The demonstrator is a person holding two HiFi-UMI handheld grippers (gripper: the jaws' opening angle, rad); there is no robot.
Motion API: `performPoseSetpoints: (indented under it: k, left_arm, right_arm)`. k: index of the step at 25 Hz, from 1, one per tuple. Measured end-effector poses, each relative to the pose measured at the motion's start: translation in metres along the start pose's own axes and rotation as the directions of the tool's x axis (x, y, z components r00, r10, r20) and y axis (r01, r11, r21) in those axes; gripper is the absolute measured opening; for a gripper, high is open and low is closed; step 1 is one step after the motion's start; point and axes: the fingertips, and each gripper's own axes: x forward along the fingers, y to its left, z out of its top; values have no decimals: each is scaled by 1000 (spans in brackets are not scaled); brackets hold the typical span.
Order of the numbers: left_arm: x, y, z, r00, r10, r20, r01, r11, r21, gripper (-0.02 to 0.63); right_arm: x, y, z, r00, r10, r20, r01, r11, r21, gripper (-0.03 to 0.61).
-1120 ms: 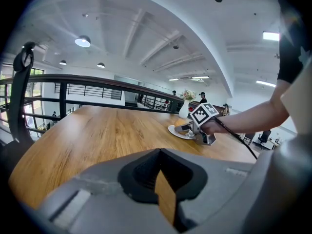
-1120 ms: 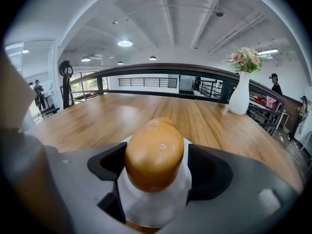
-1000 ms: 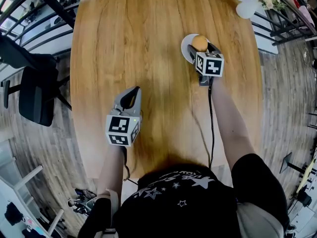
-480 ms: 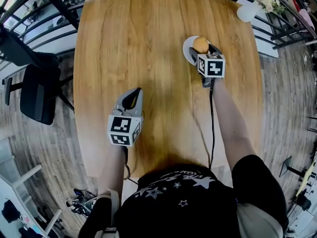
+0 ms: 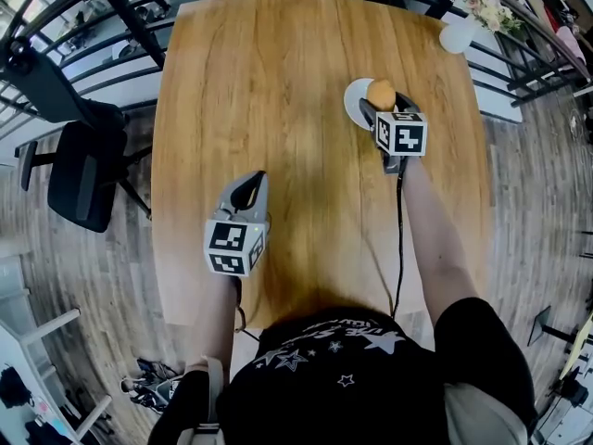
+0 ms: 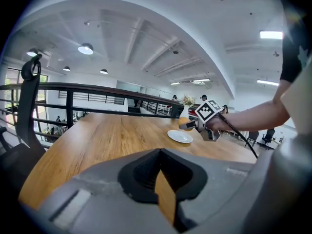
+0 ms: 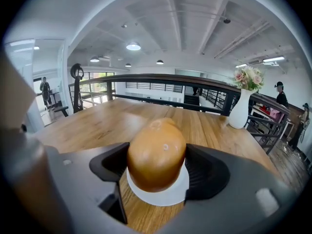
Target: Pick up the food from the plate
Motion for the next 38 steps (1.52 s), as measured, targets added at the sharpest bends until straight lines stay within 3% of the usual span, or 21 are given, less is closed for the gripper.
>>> performPoseSetpoints:
  k: [12,25,38]
  left_arm:
    - [-47,-40,18,998,7,63,-8,1000,18,2]
    - [-97,-104,9,996,12,86,-15,999,38,2]
    - [-141,-200,-16,996,-35,81,28,996,80,2]
  right_arm:
    - [-87,12,0,997,29,69,-31,999,30,360]
    - [-198,35,-51,984,92,150,-108,989,98,360]
    - [-302,30,-107,972,115,205,-145,979,142,361]
